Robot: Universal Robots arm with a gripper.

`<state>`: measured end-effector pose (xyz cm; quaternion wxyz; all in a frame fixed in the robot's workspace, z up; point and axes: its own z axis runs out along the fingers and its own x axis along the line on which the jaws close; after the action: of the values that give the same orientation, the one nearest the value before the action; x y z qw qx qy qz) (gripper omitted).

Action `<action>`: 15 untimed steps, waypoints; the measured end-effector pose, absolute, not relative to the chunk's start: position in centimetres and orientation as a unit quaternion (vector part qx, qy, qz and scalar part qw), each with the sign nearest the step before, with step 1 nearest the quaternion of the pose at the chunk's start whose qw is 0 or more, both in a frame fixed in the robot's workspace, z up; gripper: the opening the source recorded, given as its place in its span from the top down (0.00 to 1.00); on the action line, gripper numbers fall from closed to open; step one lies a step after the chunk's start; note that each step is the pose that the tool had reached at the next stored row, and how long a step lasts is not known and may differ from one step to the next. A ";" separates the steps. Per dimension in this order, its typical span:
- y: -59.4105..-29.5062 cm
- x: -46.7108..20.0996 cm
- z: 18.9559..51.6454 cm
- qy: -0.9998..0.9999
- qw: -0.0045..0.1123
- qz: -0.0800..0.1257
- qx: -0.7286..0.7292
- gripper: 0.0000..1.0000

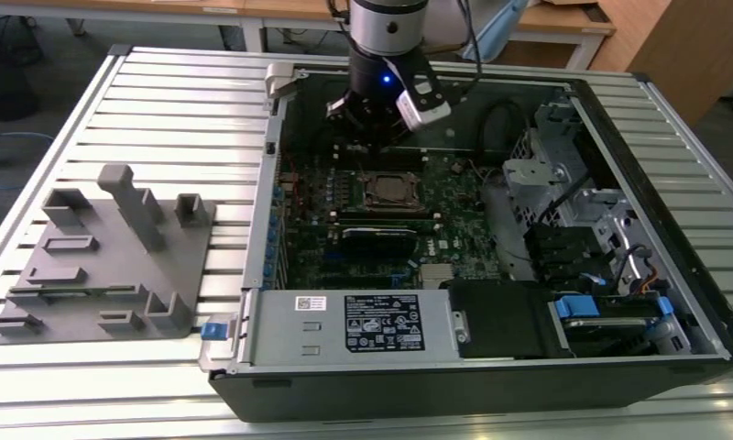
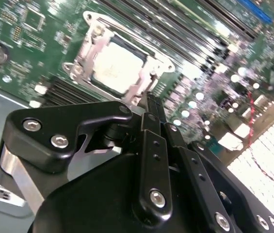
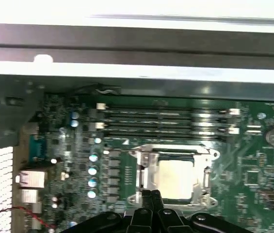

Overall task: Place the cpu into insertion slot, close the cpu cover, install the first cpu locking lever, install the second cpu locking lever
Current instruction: 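Install the first cpu locking lever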

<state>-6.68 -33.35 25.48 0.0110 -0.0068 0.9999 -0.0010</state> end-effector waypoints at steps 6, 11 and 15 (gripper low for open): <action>-33.3 -8.3 25.4 1.000 0.011 -0.001 -0.007 0.89; -33.3 -8.8 25.4 1.000 0.013 0.004 -0.007 0.89; -33.3 -8.9 25.4 1.000 0.018 0.019 -0.006 0.89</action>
<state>-8.87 -33.34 25.38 0.0178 -0.0065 0.9996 0.0190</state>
